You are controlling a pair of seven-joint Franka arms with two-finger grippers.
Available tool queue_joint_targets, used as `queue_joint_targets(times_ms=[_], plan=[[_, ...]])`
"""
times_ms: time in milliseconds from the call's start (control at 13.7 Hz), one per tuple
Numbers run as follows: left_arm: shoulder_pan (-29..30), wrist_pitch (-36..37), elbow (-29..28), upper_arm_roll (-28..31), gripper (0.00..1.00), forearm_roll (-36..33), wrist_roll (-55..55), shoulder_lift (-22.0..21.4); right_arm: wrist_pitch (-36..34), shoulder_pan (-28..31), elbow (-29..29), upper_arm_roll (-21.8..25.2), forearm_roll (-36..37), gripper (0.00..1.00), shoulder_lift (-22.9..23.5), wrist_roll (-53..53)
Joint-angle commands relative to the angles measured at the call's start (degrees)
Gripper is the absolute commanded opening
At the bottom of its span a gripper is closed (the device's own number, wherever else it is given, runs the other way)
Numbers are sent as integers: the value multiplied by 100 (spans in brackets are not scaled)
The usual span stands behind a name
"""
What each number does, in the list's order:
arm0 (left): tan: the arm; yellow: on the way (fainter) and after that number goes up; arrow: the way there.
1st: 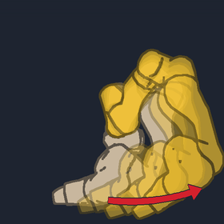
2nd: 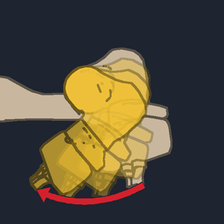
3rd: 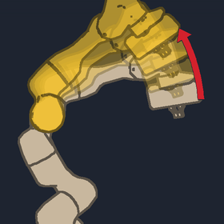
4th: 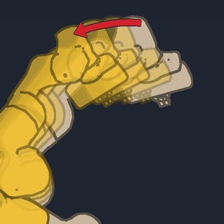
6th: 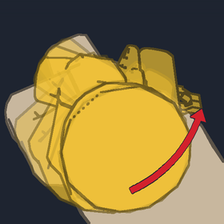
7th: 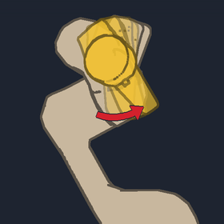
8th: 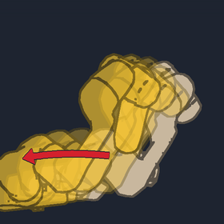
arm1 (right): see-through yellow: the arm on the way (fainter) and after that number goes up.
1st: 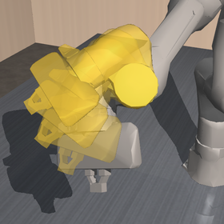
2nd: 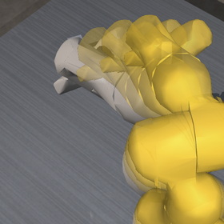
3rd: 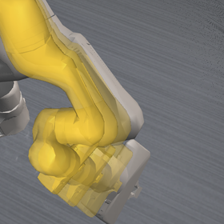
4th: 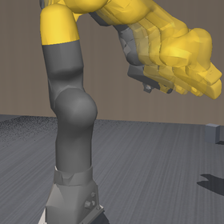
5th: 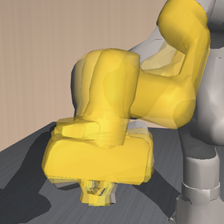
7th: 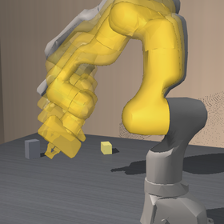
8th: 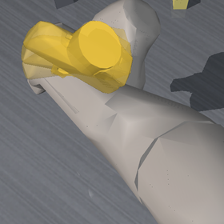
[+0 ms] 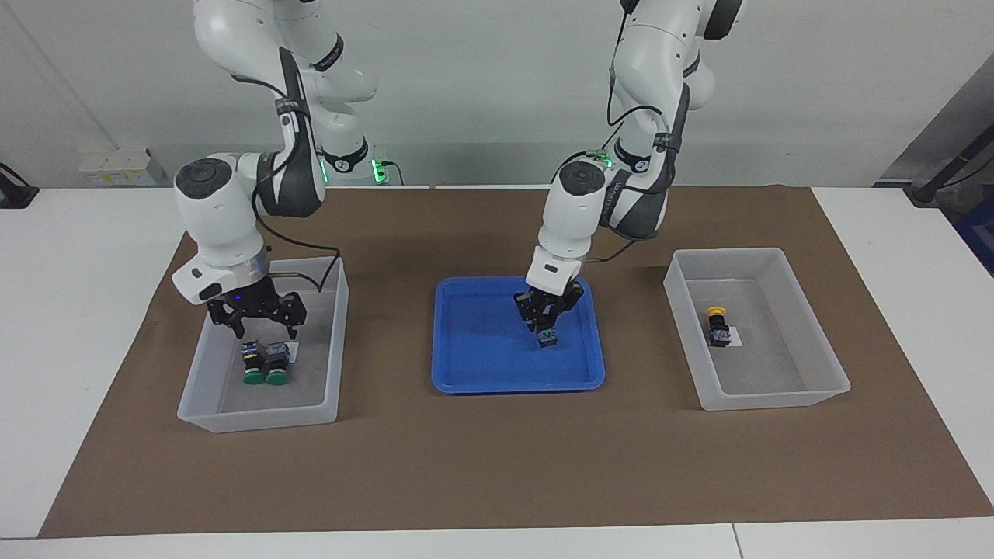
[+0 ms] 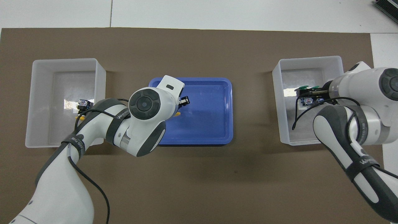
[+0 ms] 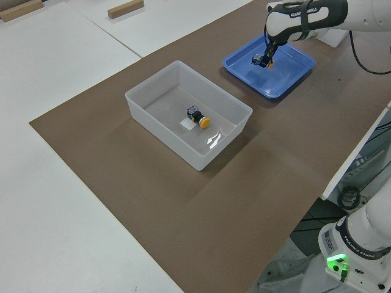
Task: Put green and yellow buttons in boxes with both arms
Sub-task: 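Carry the yellow button into the box with the left gripper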
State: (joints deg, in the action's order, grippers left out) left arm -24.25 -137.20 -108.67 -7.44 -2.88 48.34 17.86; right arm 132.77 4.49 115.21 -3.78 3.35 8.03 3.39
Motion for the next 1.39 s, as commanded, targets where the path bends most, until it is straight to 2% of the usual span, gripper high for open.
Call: queue_joint_targets(times_ms=[0, 219, 438, 584, 876, 1095, 1314], plan=[[455, 833, 162, -38, 0, -81, -498, -422, -654, -27, -375, -35, -510, 100, -204, 135], [912, 1440, 189, -38, 0, -72, -1097, -774, -1007, -36, -482, -35, -537, 100, -564, 468], [1273, 1915, 171, -12, 0, -72, -1632, -915, -1988, -133, -464, -35, -546, 100, -1196, 750], [1588, 2214, 180, -3, 0, -72, -2246, -960, -2360, -133, -508, -35, -563, 100, -1400, 750], [2335, 2417, 162, -3, 0, -81, -3609, -1021, -2615, -168, -1095, -44, -625, 100, -1102, 750], [2819, 2312, 153, -3, 0, -81, -4173, -1012, -3002, -282, -1640, -70, -538, 100, -848, 759], [3198, 1647, -170, -3, 0, -81, -4682, -1047, -3003, -282, -1537, -70, -537, 100, -872, 707]])
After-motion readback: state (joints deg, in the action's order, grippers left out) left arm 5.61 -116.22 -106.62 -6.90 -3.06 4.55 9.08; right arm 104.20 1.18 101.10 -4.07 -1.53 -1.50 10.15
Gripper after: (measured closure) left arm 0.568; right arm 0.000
